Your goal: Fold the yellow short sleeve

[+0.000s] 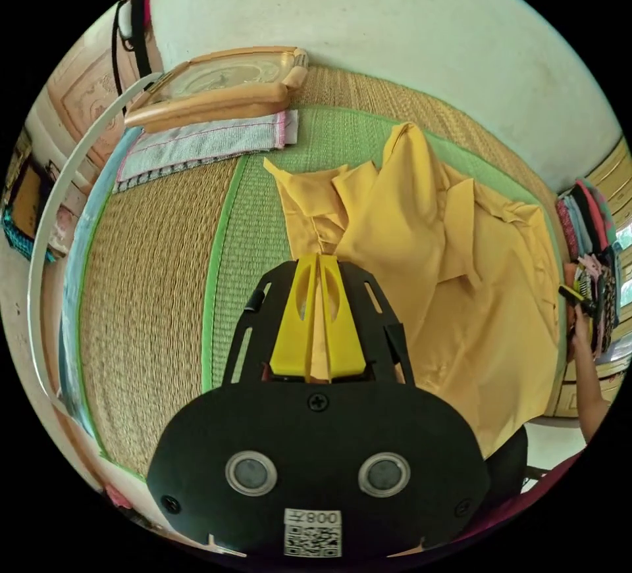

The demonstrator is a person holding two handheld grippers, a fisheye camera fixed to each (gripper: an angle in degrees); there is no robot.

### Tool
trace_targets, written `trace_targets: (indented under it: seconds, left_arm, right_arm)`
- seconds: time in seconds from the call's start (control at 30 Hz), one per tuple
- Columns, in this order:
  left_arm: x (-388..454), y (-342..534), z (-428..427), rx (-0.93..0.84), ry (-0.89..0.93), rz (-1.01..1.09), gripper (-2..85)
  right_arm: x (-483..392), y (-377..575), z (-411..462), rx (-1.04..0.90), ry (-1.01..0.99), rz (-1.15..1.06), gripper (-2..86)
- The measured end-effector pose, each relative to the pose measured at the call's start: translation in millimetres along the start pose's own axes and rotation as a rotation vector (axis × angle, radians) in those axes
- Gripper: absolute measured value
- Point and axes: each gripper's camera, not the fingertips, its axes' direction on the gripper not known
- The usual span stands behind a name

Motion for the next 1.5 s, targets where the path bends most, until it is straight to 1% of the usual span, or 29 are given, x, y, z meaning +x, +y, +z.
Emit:
trace_targets:
  seconds: [0.07,0.13,0.2,0.33,0.47,0.57,0.63,0.7,0.8,0.83,0.93,1.03,1.13,1.2,1.23,1.3,1.37,1.43,1.5]
  left_arm:
    - [7,-1,3,-0.002,-0.026,0.03,0.3]
    - [2,-2,5,0.006,-0.018,-0.01,0.2]
    - [-5,-1,4,0.005,-0.039,-0.057,0.1]
    - [-23,7,-2,-0.032,-0.167,-0.137,0.1]
    - [-40,21,-9,-0.034,-0.195,-0.217,0.1]
    - [-45,31,-16,0.002,-0.175,-0.27,0.1]
    - [-38,36,-21,0.071,-0.095,-0.271,0.1]
    - [-29,37,-21,0.098,-0.04,-0.241,0.2]
    - [-19,36,-1,0.0,-0.046,-0.2,0.3]
    - [-19,39,-4,0.031,-0.06,-0.21,0.3]
    - [-25,43,-8,0.029,-0.049,-0.243,0.3]
    - [-29,50,-8,-0.004,-0.105,-0.191,0.2]
    - [-43,63,-14,-0.047,-0.164,-0.26,0.2]
    - [-48,75,-20,-0.023,-0.129,-0.295,0.2]
    - [-47,82,-29,0.032,-0.084,-0.299,0.3]
    - [-38,87,-43,0.106,-0.044,-0.275,0.3]
    - [-21,88,-56,0.177,-0.008,-0.228,0.3]
    - [8,82,-66,0.261,0.126,-0.126,0.3]
    - [33,72,-65,0.284,0.208,-0.037,0.3]
  right_arm:
    - [-13,-7,11,-0.011,0.074,-0.025,0.1]
    - [-16,-12,20,-0.013,0.111,-0.026,0.1]
    - [-12,-19,29,-0.025,0.12,0.007,0.1]
    - [1,-33,43,-0.068,0.106,0.098,0.0]
    - [2,-34,52,-0.067,0.098,0.143,0.1]
    - [-3,-36,58,-0.073,0.112,0.156,0.1]
    - [-4,-39,60,-0.077,0.115,0.169,0.1]
    - [-5,-43,63,-0.079,0.106,0.184,0.1]
    - [-4,-46,66,-0.074,0.066,0.23,0.1]
    - [-5,-47,66,-0.07,0.053,0.244,0.1]
    - [-6,-47,67,-0.069,0.021,0.264,0.1]
    - [-7,-44,67,-0.069,0.004,0.274,0.0]
    - [-8,-36,65,-0.075,0.012,0.286,0.0]
    - [-6,-26,63,-0.068,0.012,0.31,0.0]
    - [-4,-18,60,-0.061,0.004,0.338,0.0]
    - [-3,-6,49,-0.013,-0.034,0.37,0.1]
    - [-11,6,26,0.076,-0.069,0.379,0.1]
    - [-30,8,4,0.155,-0.116,0.328,0.1]
    - [-63,3,-16,0.229,-0.192,0.227,0.1]
